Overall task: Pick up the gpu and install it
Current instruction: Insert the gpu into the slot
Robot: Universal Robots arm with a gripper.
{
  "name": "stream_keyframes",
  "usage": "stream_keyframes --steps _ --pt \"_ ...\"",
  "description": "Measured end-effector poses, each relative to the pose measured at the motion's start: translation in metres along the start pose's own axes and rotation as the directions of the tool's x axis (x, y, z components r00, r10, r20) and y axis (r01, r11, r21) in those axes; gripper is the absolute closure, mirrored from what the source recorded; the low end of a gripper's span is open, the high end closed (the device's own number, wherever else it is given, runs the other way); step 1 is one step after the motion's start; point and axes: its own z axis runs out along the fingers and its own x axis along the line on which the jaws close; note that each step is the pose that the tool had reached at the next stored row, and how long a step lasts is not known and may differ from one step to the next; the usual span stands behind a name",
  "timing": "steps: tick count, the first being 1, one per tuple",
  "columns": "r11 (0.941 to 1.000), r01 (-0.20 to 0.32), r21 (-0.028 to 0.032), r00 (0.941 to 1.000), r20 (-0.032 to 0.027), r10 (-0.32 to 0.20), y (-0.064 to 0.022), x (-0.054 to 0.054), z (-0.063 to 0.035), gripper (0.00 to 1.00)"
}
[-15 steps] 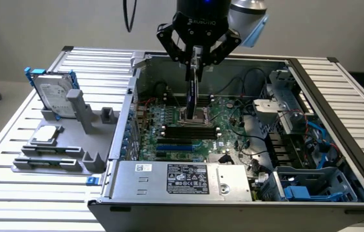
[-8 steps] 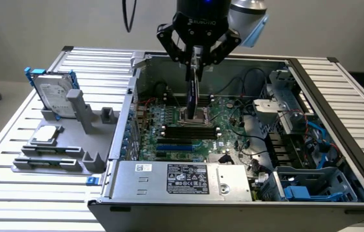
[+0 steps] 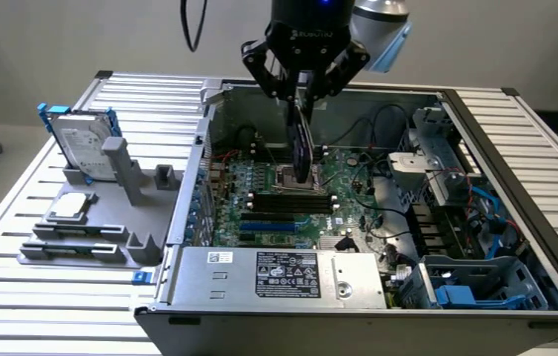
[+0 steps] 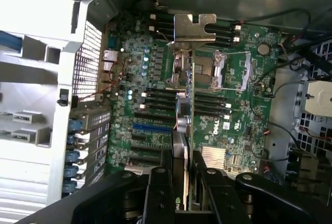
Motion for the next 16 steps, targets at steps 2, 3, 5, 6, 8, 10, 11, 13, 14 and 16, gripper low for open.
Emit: stream_keyframes --steps 2,3,5,6,8,10,11,13,14,16 --pt "0.9994 0.035 0.0011 0.9994 0.0035 -0.035 0.0 0.0 -0.0001 0.74" --pt "0.9986 0.052 0.0017 0.9986 0.0053 -0.052 0.0 0.0 0.0 0.74" --pt "0.9961 0.088 0.0029 0.996 0.0084 -0.088 0.0 0.0 -0.0001 0.74" --pt "0.9943 0.106 0.0035 0.9943 0.0098 -0.106 0.0 0.0 -0.0001 0.74" --pt "0.9896 0.144 0.0048 0.9895 0.0125 -0.144 0.0 0.0 -0.0001 0.74" --pt "0.9839 0.178 0.0061 0.9838 0.0148 -0.179 0.0 0.0 -0.0001 0.74" --pt "0.9808 0.195 0.0068 0.9806 0.0159 -0.195 0.0 0.0 -0.0001 0.74" --pt "0.9737 0.228 0.0079 0.9735 0.0181 -0.228 0.0 0.0 -0.0001 0.74" --pt "0.9696 0.245 0.0085 0.9694 0.019 -0.245 0.0 0.0 -0.0001 0.74" --pt "0.9606 0.278 0.0097 0.9604 0.0206 -0.278 0.0 0.0 -0.0001 0.74"
